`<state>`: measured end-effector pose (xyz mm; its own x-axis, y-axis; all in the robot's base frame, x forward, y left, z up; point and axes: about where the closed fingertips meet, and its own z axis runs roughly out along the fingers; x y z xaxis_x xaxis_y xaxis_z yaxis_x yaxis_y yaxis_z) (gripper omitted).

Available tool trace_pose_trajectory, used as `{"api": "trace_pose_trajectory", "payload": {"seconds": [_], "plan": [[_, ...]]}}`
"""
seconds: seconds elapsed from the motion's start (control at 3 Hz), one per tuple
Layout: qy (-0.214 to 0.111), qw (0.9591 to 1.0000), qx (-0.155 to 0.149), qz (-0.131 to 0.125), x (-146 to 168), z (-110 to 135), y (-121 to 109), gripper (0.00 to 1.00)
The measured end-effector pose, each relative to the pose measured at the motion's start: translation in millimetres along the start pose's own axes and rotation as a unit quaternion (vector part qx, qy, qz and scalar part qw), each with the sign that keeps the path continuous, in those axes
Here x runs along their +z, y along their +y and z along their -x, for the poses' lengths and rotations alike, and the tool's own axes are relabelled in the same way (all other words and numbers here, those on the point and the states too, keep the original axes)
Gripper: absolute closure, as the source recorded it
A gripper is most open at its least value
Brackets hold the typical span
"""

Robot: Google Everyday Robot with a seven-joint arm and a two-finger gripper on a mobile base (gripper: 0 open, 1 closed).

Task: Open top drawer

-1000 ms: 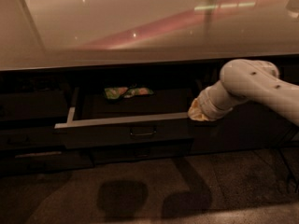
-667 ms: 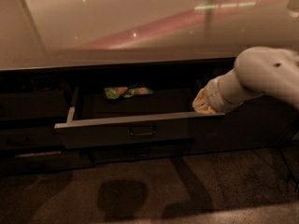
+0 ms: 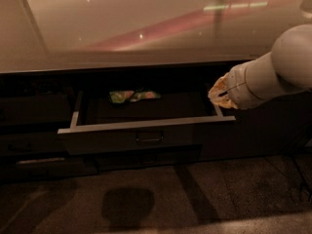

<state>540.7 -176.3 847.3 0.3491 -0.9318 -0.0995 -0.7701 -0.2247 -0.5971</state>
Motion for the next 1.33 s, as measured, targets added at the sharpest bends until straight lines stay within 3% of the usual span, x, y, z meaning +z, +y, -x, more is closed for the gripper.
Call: {"api": "trace_pose_trajectory", "payload": {"seconds": [0.33, 0.67, 1.0, 1.33], "plan": [[-0.016, 0.9998, 0.006, 0.003, 2.3, -2.1, 0.3, 1.0], [-0.09, 0.9954, 0.033, 0.002, 12.9, -17.6, 7.1, 1.0], [-0.195, 0.9793, 0.053, -0.015, 20.5, -20.2, 4.6, 1.0], [-0.195, 0.9793, 0.053, -0.015, 20.6, -20.3, 4.6, 1.0]]}}
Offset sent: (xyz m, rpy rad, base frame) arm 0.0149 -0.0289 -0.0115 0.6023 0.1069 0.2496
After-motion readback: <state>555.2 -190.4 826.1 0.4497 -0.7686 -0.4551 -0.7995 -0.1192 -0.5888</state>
